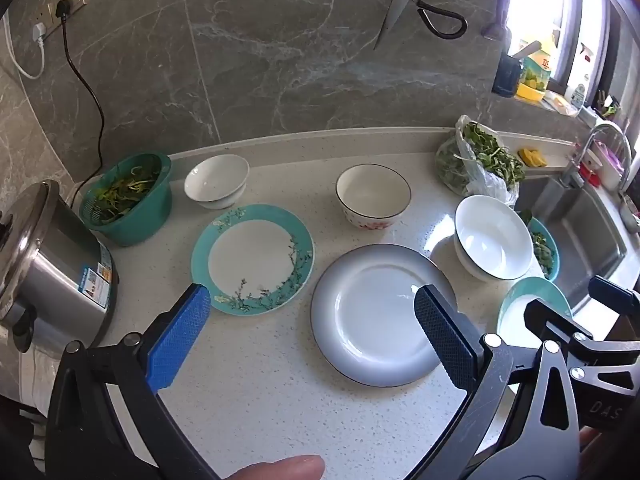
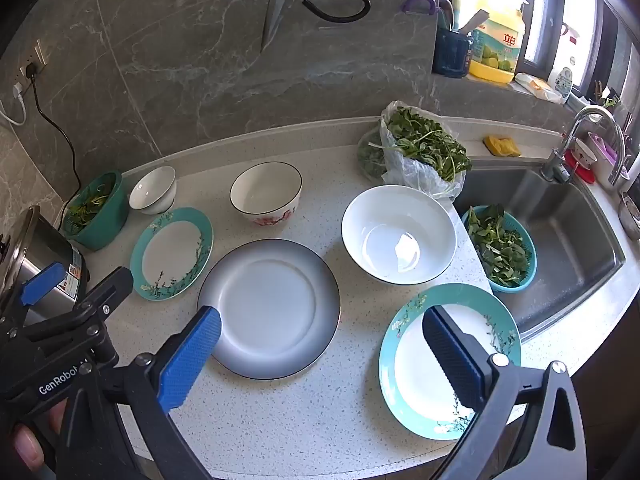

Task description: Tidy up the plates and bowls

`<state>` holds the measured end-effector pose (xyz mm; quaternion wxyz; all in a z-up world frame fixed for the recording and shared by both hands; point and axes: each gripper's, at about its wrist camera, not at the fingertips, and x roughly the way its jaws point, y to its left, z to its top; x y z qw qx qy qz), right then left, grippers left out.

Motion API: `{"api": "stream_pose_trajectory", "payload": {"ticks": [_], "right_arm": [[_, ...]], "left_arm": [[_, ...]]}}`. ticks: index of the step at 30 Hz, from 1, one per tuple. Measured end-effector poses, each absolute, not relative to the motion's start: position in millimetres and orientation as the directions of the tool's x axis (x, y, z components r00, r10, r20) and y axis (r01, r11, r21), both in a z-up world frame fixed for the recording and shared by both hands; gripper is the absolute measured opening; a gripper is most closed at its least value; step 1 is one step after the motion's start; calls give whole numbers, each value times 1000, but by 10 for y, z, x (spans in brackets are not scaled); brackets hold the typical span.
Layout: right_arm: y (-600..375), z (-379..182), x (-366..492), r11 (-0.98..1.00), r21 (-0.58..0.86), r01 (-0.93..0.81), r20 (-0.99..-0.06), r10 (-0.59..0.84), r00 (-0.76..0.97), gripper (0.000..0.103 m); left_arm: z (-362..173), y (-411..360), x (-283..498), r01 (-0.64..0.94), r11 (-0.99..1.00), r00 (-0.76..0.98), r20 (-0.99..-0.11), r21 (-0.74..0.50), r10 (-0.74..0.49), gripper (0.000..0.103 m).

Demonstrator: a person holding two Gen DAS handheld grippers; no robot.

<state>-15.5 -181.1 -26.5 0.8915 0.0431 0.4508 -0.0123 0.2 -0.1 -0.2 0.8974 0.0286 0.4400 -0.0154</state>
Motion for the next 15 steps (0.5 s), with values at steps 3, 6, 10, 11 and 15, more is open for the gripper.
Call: {"api": "stream_pose_trajectory", "payload": {"ticks": [3, 6, 10, 11, 15], "right_arm": [[-1809, -268, -153, 996, 63, 61, -804, 14, 594, 103], [-1805, -272, -152, 996, 57, 64, -805, 8, 593, 103], [-1812, -270, -156, 996, 59, 67, -804, 8, 595, 103], [-1816, -268, -159, 996, 60, 68, -803, 7, 596, 103], [-1796, -273, -153, 997, 56, 61, -805, 8, 593, 103]], "left_arm": [[-5, -10, 7, 48, 998, 610, -793, 41, 3, 103], [-51, -67, -13, 51, 997, 616, -788, 51, 9, 103], [-44, 7, 19, 56, 998, 602, -798, 18, -20, 103], [-38, 4, 27, 57, 998, 602, -799, 19, -19, 103], [-48, 5, 31, 57, 998, 601, -799, 20, -18, 103]]}}
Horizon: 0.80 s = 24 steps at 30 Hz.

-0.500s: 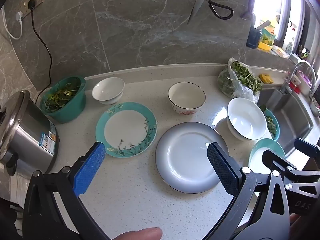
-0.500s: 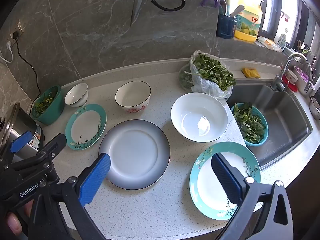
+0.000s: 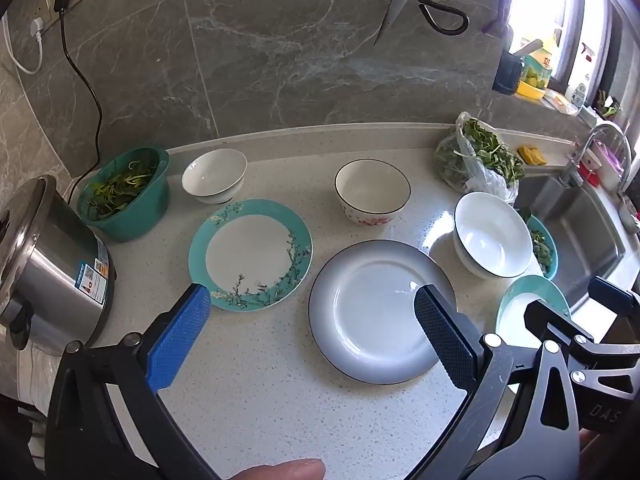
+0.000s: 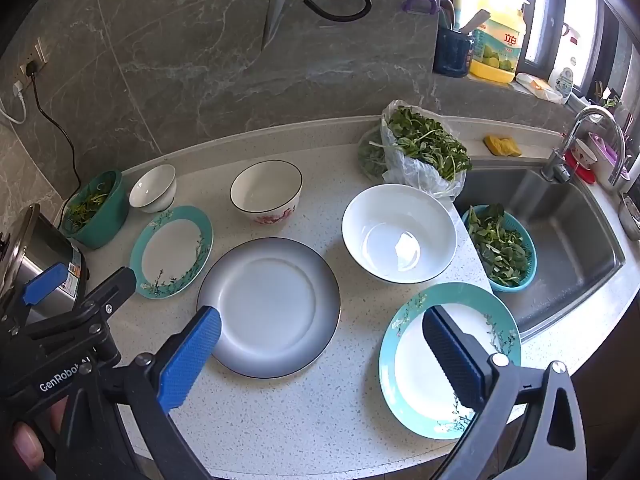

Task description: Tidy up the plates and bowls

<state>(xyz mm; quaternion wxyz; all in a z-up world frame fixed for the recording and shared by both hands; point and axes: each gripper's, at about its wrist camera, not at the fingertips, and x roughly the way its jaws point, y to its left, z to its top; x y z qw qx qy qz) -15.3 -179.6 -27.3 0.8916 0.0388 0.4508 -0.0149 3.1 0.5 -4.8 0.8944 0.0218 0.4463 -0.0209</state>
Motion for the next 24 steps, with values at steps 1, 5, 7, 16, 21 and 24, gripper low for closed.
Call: {"api": "stream_pose_trajectory", "payload": {"ticks": [1, 5, 7, 16, 21, 24], "right_arm": [[-1797, -273, -154, 997, 56, 62, -805, 9, 593, 103], [-1799, -274, -155, 997, 55, 62, -806, 8, 592, 103], [-1799, -272, -159, 997, 56, 62, -805, 8, 593, 103], [-1798, -276, -164, 997, 55, 62, -805, 8, 593, 103], [-1795, -277, -169, 997, 56, 61, -805, 9, 593, 103], [-1794, -279, -171, 997, 55, 62, -805, 8, 593, 103]], "left_arm": [[-46, 7, 23, 57, 998, 602, -798, 19, -19, 103], [-56, 23, 29, 55, 998, 601, -799, 18, -18, 103], [-57, 26, 28, 54, 998, 602, -798, 21, -16, 103], [-50, 32, 36, 55, 998, 602, -799, 20, -17, 103], [-47, 24, 39, 54, 998, 601, -799, 21, -16, 103], [-47, 21, 38, 53, 998, 603, -798, 22, -15, 103]]}}
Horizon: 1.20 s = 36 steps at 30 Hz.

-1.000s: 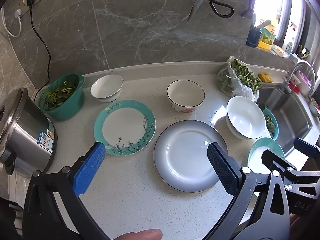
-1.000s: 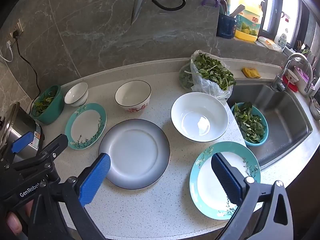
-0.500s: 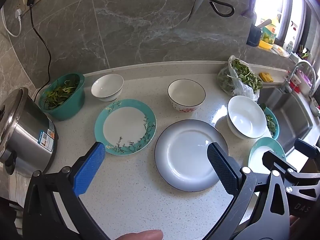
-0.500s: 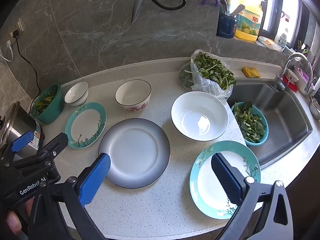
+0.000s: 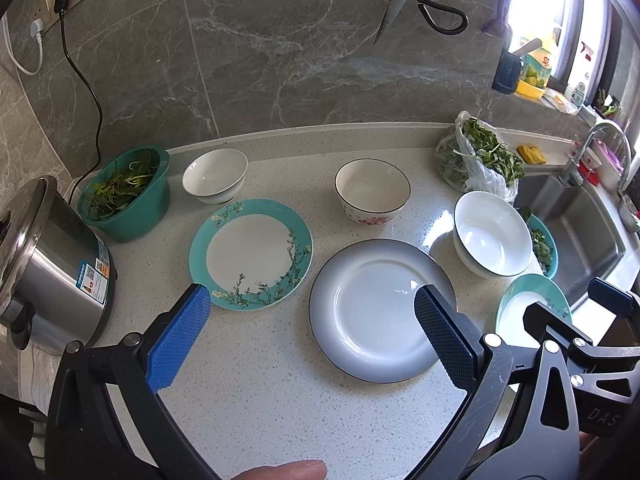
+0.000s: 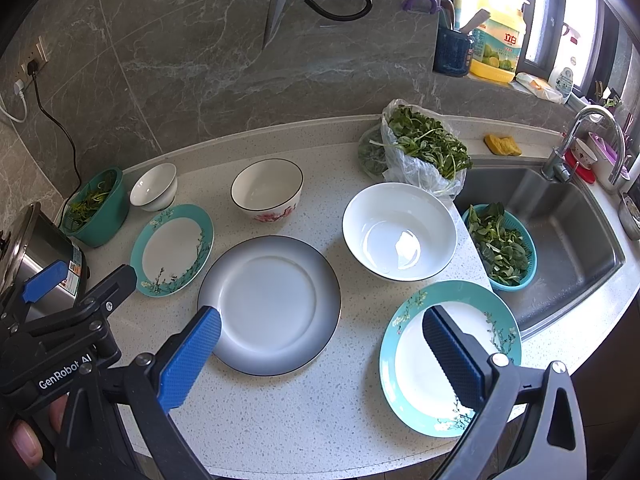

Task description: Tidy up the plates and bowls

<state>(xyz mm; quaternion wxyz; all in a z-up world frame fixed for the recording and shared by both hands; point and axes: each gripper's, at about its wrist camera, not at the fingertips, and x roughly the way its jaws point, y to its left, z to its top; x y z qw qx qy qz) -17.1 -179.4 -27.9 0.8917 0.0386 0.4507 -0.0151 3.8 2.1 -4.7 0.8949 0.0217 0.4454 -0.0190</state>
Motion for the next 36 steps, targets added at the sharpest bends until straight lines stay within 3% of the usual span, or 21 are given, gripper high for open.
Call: {"api": "stream_pose_trajectory", "payload": {"ticks": [36], "right_arm": [[-1775, -283, -261, 997, 55, 62, -805, 8, 593, 103]], "left_arm": [[-39, 31, -1, 55, 998, 605, -796, 23, -15, 103]]}}
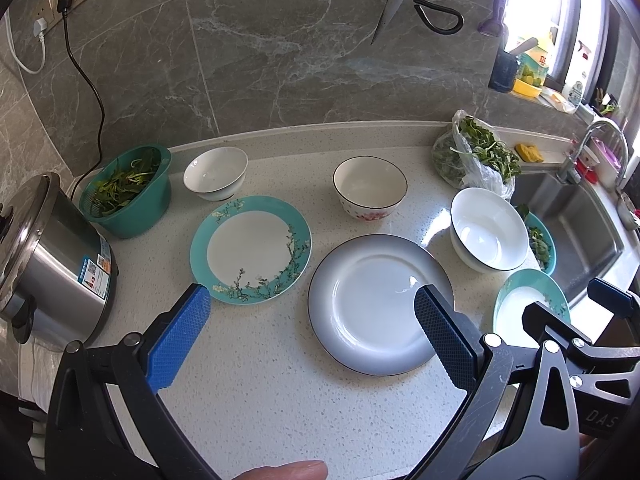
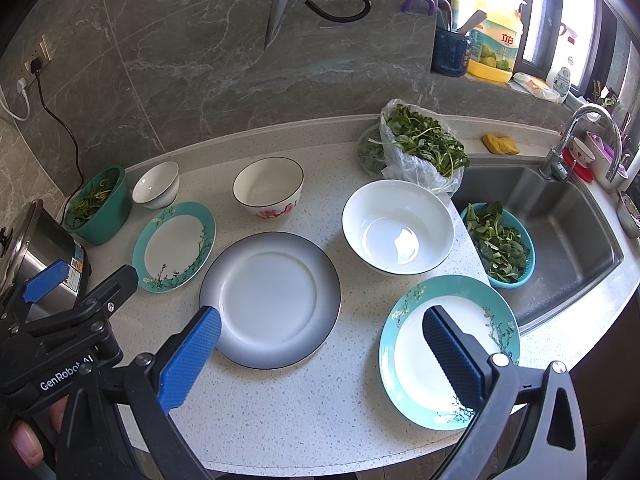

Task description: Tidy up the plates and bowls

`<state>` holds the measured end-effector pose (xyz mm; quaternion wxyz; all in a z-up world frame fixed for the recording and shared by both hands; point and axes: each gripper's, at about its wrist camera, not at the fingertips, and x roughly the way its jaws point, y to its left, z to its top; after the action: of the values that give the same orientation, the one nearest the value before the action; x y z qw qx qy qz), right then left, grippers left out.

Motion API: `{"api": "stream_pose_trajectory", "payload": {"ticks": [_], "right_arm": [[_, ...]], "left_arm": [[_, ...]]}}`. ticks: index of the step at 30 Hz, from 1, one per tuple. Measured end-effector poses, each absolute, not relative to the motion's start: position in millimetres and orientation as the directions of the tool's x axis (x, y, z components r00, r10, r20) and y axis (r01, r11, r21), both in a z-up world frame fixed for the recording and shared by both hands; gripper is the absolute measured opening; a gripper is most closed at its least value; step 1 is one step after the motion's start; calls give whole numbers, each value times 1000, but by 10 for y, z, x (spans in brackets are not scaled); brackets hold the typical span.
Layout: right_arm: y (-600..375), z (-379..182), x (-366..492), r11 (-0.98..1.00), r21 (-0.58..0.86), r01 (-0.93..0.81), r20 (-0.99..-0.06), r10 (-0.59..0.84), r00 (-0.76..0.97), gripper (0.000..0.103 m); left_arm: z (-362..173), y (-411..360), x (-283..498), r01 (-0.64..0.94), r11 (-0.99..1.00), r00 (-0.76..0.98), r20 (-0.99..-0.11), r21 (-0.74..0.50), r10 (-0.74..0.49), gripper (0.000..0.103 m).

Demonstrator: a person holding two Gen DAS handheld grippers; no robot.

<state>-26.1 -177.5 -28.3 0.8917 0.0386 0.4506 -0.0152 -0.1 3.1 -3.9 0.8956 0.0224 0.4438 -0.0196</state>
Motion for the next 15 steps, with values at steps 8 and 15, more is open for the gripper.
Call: {"api": "stream_pose_trajectory", "payload": {"ticks": [8, 15], "right_arm": [[-1779, -282, -272, 997, 55, 62, -805, 8, 593, 103], [-1784, -277, -272, 997, 55, 61, -805, 8, 593, 103]], "left_arm": [[-40, 31, -1, 55, 998, 605, -796, 23, -15, 103], [-41, 34, -29, 55, 998, 604, -797, 24, -14, 103]]}}
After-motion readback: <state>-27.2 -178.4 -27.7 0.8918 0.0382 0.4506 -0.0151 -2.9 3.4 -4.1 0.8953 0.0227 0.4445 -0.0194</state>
